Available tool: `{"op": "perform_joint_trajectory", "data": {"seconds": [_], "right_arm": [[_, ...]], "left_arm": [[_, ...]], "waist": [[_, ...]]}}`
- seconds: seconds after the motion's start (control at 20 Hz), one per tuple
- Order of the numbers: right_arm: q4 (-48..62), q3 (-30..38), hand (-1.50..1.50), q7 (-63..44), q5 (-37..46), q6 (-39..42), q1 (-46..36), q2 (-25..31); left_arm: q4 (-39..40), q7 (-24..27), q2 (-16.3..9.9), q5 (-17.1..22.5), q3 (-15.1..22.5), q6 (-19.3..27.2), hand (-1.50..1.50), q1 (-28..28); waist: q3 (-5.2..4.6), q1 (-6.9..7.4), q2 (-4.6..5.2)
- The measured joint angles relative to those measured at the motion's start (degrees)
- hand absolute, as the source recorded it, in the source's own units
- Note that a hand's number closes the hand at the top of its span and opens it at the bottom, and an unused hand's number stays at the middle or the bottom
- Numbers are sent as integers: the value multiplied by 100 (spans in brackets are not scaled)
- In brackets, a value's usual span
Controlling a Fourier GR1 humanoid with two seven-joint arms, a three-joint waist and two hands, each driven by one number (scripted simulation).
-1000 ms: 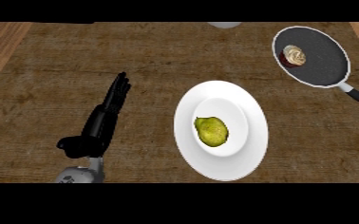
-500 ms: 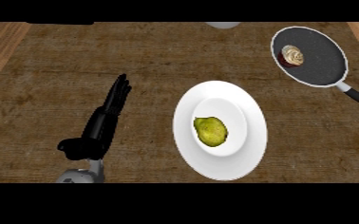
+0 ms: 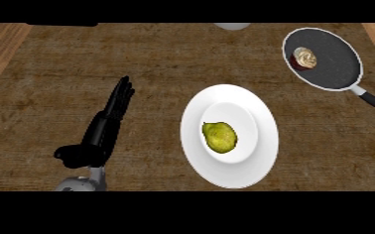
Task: Pick the cupcake from the plate and place it in the pan
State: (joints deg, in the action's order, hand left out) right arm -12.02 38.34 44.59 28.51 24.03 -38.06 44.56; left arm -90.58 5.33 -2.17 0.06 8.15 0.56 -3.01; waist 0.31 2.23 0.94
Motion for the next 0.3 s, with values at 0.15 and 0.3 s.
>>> {"op": "perform_joint_trajectory", "data": {"seconds": [0.15, 0.3], "right_arm": [[-3, -58, -150, 34, 6, -39, 5, 64], [-52, -118, -150, 179, 11, -219, 61, 40]], "left_arm": [[12, -7, -6, -14, 1, -8, 0, 24], [-67, -10, 7, -35, 47, -14, 0, 85]], "waist": [[1, 5, 2], [0, 0, -5]]}}
